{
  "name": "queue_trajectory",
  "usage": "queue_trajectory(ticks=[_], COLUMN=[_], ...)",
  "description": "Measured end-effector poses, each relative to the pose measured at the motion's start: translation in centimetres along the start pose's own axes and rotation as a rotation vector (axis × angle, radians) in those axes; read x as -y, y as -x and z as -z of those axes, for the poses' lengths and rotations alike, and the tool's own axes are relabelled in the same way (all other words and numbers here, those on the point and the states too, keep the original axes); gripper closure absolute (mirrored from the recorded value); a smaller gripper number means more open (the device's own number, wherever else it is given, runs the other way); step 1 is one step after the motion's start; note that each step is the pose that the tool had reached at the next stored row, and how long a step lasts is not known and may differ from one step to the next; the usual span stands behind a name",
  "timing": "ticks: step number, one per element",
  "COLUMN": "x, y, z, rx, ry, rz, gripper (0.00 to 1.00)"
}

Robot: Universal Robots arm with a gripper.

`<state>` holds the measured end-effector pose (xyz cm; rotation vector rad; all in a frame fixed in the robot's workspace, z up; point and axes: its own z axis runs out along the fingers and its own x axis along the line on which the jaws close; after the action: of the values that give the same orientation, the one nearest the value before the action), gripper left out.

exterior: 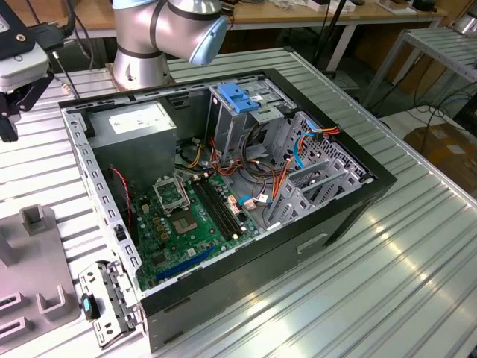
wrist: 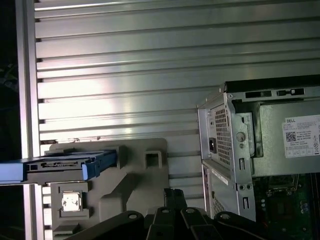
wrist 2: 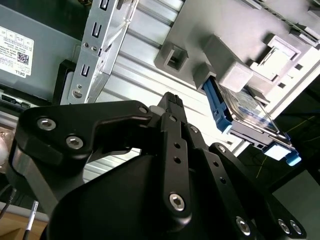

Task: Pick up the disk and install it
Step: 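Reach for the disk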

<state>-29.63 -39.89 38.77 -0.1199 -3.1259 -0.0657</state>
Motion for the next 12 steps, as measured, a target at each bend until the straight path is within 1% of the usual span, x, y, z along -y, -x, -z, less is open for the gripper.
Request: queue_trajectory(ticks=[12], x=[0.1], y=[-1.32], z=[-0.04], rx=[-0.001], ry=[-0.0001], rz=[0.0], gripper=[0.89])
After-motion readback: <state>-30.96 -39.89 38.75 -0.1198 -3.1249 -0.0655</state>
